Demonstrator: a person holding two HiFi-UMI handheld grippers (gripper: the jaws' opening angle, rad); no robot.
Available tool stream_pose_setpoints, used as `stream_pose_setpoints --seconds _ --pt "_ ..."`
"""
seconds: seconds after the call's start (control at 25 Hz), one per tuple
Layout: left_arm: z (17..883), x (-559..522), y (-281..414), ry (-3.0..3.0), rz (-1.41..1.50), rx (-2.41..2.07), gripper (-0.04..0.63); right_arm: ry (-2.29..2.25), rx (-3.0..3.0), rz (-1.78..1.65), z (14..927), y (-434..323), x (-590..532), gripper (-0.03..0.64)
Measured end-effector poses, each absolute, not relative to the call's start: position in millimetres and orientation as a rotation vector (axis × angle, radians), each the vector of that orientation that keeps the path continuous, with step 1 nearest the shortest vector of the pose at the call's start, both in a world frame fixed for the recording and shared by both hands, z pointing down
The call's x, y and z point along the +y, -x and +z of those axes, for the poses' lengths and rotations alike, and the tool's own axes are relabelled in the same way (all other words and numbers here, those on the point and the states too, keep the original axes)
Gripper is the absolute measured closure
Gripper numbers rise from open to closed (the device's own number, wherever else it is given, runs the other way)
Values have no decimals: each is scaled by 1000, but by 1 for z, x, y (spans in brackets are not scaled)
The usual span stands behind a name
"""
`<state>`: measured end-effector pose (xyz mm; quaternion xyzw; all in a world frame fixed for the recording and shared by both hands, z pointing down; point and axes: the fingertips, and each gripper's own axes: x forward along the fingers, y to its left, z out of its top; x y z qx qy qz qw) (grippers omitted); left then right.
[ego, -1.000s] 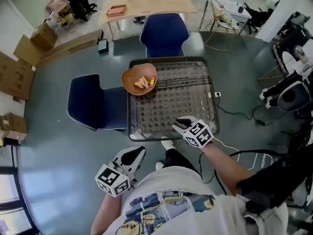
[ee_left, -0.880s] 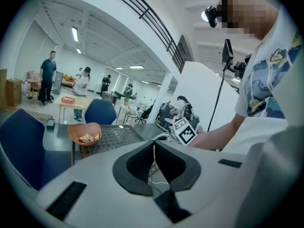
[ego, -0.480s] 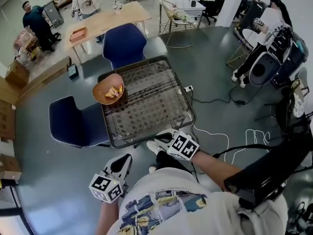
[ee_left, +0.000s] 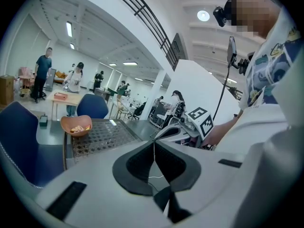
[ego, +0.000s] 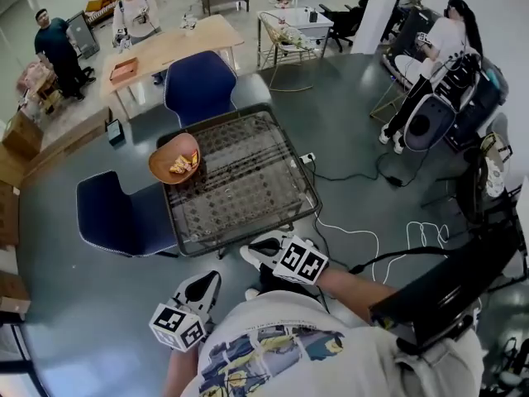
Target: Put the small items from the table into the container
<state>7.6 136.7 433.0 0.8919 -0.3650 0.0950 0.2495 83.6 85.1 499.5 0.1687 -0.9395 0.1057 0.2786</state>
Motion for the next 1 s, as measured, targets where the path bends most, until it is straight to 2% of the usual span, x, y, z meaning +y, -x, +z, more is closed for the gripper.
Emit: stream_pose_setpoints --seconds 1.0 --pt "439 157 26 -2401 208 -1025 585 -346 -2505 238 491 -41 112 607"
